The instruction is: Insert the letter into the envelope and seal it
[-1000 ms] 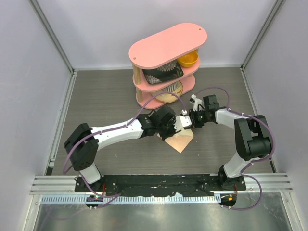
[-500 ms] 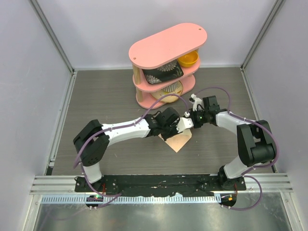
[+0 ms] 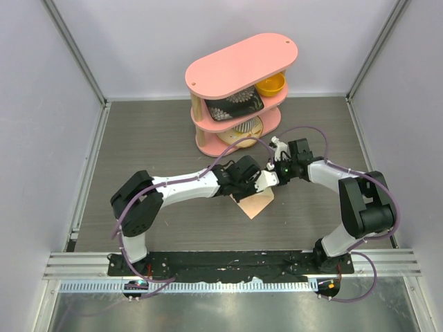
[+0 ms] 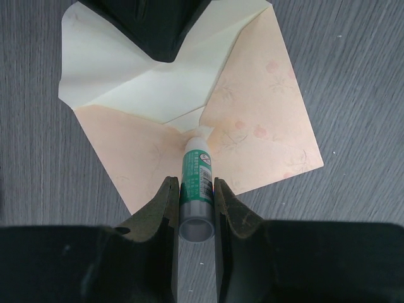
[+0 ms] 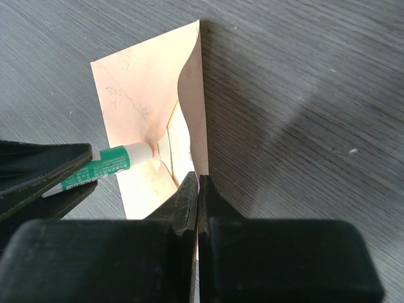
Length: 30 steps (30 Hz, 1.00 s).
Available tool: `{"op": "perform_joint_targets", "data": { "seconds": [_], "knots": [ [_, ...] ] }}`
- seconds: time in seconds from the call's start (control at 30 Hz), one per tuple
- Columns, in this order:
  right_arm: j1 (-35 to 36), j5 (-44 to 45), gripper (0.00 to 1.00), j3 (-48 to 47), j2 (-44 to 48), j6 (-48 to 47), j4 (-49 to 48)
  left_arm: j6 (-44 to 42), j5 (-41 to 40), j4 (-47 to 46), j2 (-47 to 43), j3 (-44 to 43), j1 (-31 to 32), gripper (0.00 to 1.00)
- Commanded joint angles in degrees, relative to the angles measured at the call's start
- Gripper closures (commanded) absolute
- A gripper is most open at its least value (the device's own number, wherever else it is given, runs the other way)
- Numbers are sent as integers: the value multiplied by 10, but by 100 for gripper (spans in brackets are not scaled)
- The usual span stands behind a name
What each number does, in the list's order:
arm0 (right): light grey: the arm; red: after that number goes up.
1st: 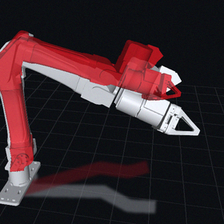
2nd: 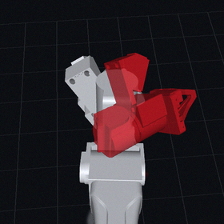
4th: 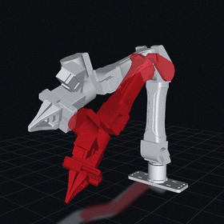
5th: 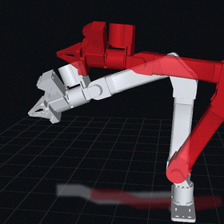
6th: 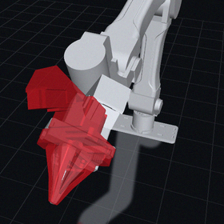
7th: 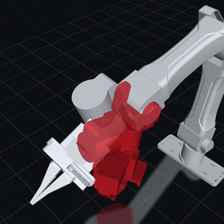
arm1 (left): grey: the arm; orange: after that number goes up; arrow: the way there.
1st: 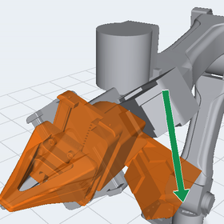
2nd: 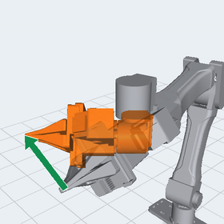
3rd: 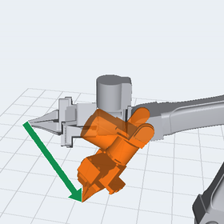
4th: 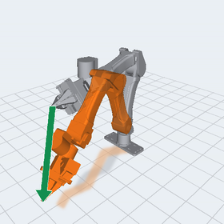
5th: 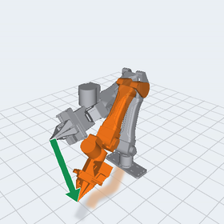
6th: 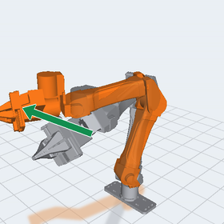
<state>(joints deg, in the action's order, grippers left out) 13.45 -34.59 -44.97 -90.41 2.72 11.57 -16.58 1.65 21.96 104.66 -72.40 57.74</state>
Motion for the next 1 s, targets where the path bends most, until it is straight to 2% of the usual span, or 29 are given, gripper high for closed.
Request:
{"op": "perform_joint_targets", "data": {
  "seconds": [0.0,0.3,0.57,0.97],
  "knots": [
    [6,4,99,-14,-2,4,-12,-7,-2,12,21,-35,-3,100],
    [6,5,99,-19,-8,4,-10,-26,-5,36,34,-56,-20,100],
    [6,2,99,-20,-13,11,-14,-47,6,43,34,-54,16,100],
    [7,-6,99,-26,-25,13,-14,-79,25,79,59,-75,11,100]
  ]
}}
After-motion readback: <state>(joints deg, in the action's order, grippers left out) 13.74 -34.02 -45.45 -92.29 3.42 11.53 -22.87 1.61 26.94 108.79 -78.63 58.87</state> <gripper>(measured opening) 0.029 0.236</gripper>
